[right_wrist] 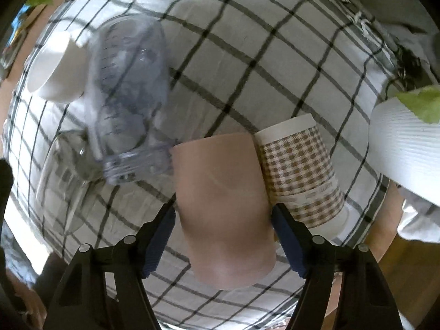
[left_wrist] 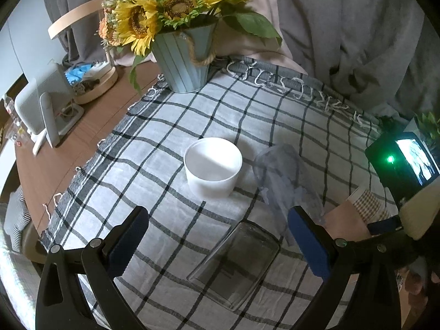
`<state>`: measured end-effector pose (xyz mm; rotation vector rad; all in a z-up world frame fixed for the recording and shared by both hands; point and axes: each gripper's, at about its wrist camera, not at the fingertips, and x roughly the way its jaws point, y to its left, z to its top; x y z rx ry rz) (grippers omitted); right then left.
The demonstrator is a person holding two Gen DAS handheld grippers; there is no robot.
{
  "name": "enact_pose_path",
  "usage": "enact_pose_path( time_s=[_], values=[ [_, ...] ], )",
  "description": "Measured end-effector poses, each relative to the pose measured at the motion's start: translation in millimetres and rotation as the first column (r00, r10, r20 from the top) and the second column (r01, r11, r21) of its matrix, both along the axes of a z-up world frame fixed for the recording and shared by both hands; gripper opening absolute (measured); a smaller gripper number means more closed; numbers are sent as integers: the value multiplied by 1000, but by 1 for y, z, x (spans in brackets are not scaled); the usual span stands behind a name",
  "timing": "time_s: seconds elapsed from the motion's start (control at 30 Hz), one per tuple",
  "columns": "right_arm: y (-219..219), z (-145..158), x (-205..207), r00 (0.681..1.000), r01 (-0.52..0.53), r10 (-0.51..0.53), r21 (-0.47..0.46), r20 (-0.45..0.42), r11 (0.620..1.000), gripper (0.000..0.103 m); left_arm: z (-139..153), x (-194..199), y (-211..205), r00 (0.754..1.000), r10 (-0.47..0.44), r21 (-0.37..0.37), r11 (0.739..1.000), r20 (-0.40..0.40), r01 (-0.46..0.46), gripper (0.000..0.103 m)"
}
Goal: Flip cup upside down
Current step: 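Lift the pink cup with the right gripper and turn it upright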
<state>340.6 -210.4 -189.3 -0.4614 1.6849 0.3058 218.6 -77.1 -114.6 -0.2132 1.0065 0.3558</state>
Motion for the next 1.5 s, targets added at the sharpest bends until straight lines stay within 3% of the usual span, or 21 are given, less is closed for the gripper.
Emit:
enact_pose_path(
  time_s=[0.4,0.67,0.87,1.07,1.23,1.5],
  values=[
    [4,-32,23,1000,20,-20,-28,-8,999,73,-9,4,3,999,-5,14,1000,-34,5,103],
    [-23,-31,17,994,110,-111,15,17,994,72,-9,2,1,998,-47,26,998,-47,49,103],
    [-45,-13,5,980,194,-196,59,28,979,72,-3,-1,4,991,-124,28,992,-47,125,103],
    [-58,21,-20,943,315,-325,122,75,941,72,0,-4,16,974,-218,13,976,-64,219,103],
    [-60,38,-55,894,418,-439,182,95,890,72,7,-11,28,947,-316,19,948,-61,317,103],
    [-21,57,-111,804,544,-585,266,106,796,72,26,-35,69,908,-415,71,905,-60,419,103]
  ],
)
